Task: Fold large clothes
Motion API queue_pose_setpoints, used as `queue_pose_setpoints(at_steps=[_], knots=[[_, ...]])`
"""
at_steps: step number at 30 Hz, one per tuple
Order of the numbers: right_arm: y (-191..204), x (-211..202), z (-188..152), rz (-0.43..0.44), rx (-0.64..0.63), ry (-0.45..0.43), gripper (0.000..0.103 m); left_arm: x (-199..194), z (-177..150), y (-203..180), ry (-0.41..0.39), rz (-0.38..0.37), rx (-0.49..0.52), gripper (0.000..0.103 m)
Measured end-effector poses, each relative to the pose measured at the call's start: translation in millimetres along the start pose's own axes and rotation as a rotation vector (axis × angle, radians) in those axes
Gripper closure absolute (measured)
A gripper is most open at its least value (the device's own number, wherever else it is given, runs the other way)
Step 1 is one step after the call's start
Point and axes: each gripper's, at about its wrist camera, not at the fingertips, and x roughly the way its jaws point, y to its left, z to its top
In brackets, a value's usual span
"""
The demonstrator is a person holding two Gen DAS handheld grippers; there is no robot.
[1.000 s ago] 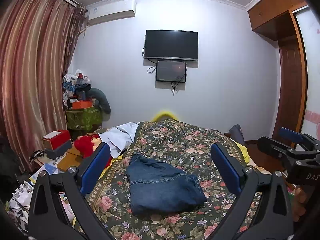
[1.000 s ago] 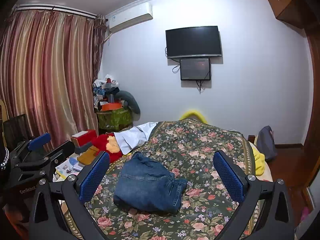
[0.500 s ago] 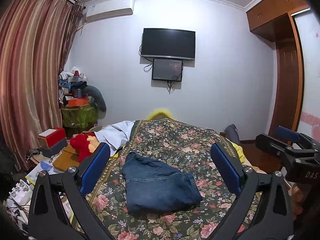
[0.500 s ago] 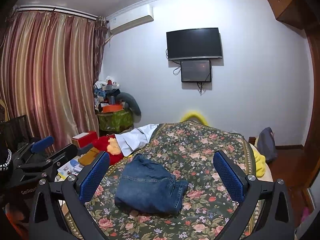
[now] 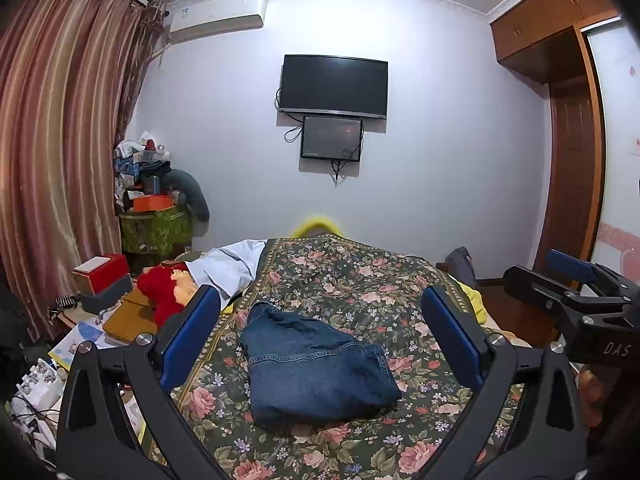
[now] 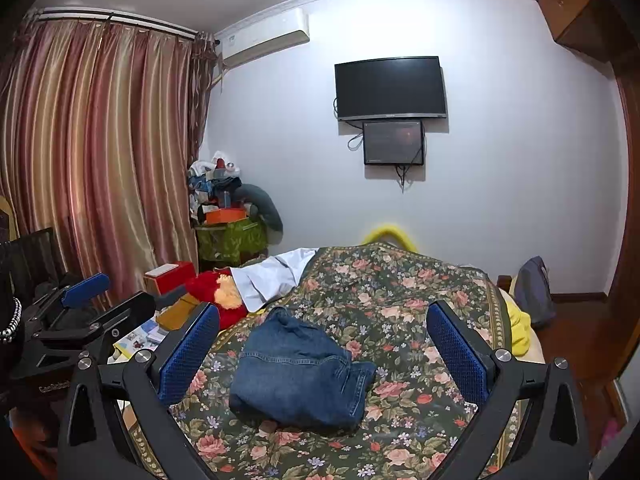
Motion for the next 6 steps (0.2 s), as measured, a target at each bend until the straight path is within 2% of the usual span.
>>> queue_pose_setpoints(at_steps=[6], knots=[[-2.9,0.5,0.3,0.005,-0.001,0.001,0.0,0.2,-1.1,-1.8,0.007,-0.012,0.009,0.002]])
